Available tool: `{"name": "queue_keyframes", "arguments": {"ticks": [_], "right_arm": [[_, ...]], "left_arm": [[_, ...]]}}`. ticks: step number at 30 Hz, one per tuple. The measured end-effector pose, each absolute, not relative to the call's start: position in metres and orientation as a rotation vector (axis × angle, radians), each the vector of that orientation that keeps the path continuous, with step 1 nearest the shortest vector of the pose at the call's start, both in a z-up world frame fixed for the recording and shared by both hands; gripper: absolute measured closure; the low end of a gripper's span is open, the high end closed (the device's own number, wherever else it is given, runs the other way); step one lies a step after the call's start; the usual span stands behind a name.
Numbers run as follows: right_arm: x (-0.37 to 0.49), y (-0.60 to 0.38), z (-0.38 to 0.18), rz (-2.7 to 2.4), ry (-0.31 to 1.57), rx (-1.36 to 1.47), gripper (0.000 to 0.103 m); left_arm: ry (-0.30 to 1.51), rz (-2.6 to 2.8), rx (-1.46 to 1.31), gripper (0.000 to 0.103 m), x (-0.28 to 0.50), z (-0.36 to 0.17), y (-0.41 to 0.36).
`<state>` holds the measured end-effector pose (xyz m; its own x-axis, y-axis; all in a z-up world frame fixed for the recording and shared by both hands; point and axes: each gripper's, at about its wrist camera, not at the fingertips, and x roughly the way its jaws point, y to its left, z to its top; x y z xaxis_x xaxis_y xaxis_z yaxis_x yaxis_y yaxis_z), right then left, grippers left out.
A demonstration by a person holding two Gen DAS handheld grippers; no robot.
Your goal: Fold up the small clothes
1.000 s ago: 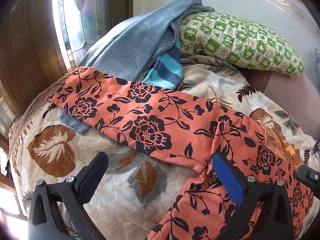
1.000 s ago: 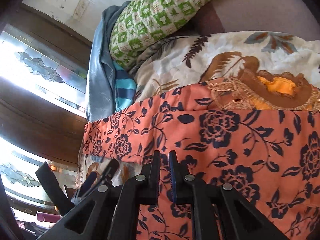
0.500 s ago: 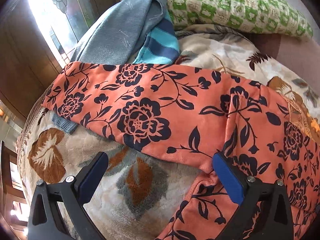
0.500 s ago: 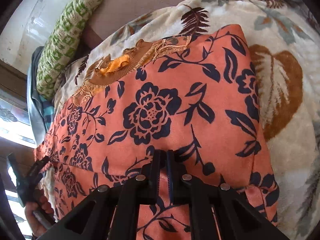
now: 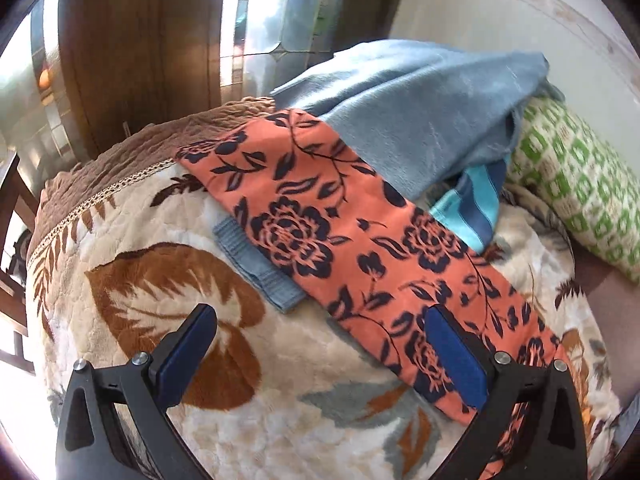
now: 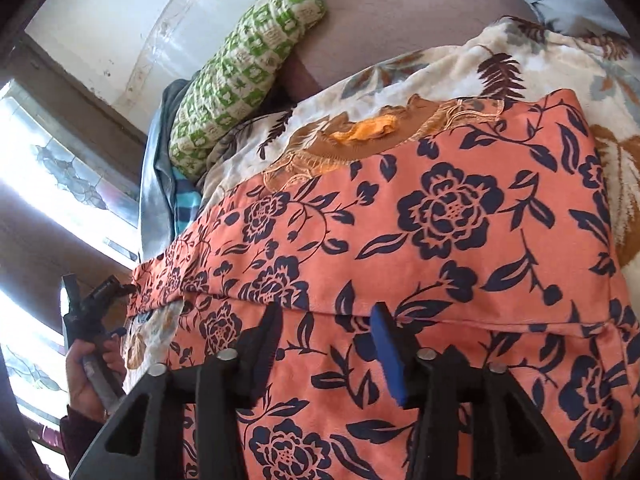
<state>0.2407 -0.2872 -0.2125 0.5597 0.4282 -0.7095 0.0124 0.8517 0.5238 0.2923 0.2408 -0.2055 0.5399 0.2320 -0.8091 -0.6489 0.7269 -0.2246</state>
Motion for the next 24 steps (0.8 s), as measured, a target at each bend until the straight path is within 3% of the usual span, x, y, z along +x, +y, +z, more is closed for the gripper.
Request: {"name": "queue_keyframes", "arguments": {"ticks": [10, 17, 20, 23, 24], "right_arm": [[0.251, -0.268, -0.214, 0.318, 0.960, 0.463, 0.049], [0.256, -0.256, -0.218, 0.324, 0.973, 0.403, 0.049], [0.257, -0.260, -0.218, 0.321, 0.967, 0.418, 0.049], [0.259, -0.265, -0.220, 0.311, 0.966, 0.430, 0.049], [0.260, -0.265, -0.221, 0.306, 0.967, 0.428, 0.049]], "left_arm": [[0.826, 0.489, -0.839, 0.000, 0.286, -0.225, 0.369], [0.843, 0.292, -1.010, 0.001, 0.313, -0.240, 0.405], [0.803, 0.257, -1.067, 0.009, 0.315, -0.245, 0.409], [0.771, 0.183, -1.151, 0.033, 0.313, -0.250, 0.411], [0.773, 0.168, -1.164, 0.035, 0.311, -0.252, 0.408]]}}
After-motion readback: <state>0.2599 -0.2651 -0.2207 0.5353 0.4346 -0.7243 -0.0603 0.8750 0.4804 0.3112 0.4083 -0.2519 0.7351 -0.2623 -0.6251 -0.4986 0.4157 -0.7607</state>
